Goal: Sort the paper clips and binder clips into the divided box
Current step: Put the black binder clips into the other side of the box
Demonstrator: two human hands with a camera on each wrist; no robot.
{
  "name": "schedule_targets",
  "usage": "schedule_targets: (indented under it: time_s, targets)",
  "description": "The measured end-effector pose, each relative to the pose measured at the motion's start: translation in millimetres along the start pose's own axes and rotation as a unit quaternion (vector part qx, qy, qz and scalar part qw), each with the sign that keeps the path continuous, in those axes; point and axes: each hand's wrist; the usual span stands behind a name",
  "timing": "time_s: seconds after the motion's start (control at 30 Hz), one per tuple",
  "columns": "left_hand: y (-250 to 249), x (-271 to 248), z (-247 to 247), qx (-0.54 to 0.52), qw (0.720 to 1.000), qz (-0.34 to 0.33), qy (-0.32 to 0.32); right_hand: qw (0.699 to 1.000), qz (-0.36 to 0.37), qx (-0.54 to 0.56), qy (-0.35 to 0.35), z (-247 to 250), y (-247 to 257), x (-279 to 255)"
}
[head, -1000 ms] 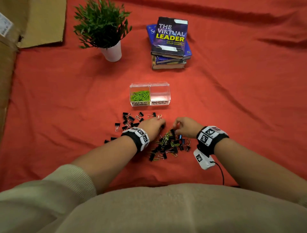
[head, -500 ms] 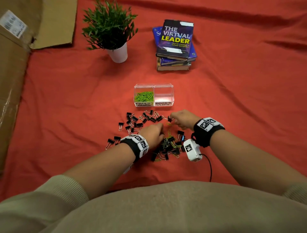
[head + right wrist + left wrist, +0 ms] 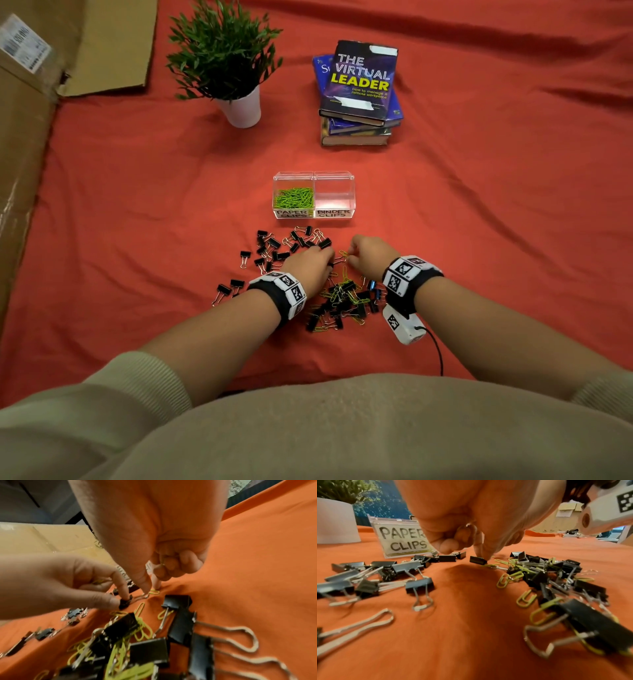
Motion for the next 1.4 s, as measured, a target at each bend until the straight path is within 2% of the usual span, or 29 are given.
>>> schedule_targets:
  time_s: [0.1,0.2,0.3,0.4,0.47,0.53,0.63,0.7,0.77,0.83,0.93,1.0,1.1,1.2,1.4]
  targets:
    - [2.0,5.1,6.2,0.0,1.0,0.028,-0.013,0.998,-0.005,-0.061,0.001,-6.6,4.0,3.2]
    - [11.1,6.7,12.5,-0.008,0.998,0.051,-0.027,0.998,-0.021,-0.061,0.01,-9.0,4.7,4.9]
    - [14.5,3.5,11.2,-0.008,0.999,0.013,-0.029,0.998,-0.029,-0.045,0.03,-10.6,5.1,4.7]
    - [8.2,-0.8,4.6,0.004,1.0,-0.021,-0.006,0.999,-0.029,0.008,0.037,-3.8,4.5,3.8]
    - [4.6,-0.7,-0.1,0.012,0.999,-0.03,0.001,0.992,-0.051,0.113,-0.004,6.4,1.8,1.2]
    - [4.0,0.7,-2.8,0.013,0.999,-0.033,0.005,0.965,-0.078,0.243,-0.056,18.7,-2.4,-3.8]
    - [3.4,4.3,-4.2,0.024,0.999,-0.037,0.014,0.897,-0.099,0.424,-0.076,34.7,-7.0,-13.0]
    - [1.6,5.8,-4.2,0.036,0.998,-0.035,0.025,0.873,-0.104,0.473,-0.065,40.2,-8.9,-17.1]
    - [0.9,6.5,-3.8,0.029,0.998,-0.023,0.044,0.866,-0.106,0.486,-0.039,40.9,-9.5,-21.1]
    - [2.4,6.9,-3.5,0.021,0.998,-0.014,0.061,0.881,-0.118,0.458,-0.009,38.1,-10.9,-24.5]
    - [4.3,6.5,-2.1,0.024,0.997,-0.011,0.075,0.959,-0.105,0.259,0.039,34.0,-17.1,-28.6]
    - [4.9,4.8,-0.6,0.026,0.996,-0.006,0.085,0.985,-0.075,0.139,0.075,29.2,-20.6,-29.3]
    - [6.7,1.6,2.5,-0.002,0.995,0.015,0.097,0.994,-0.046,0.03,0.097,19.4,-20.4,-28.7]
    - [9.8,-1.7,11.3,-0.107,0.989,0.025,0.099,0.996,-0.031,0.034,0.072,14.3,-16.8,-21.5]
    - [8.3,-6.6,25.2,-0.266,0.956,0.067,0.107,0.995,-0.048,0.042,-0.072,14.4,-12.2,-6.3]
Point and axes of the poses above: each hand's wrist, its own x-axis towards the middle knuckle, its own z-axis out of the back of the hand, y = z × x, and after that the axes turned 13 degrees about z, right-handed
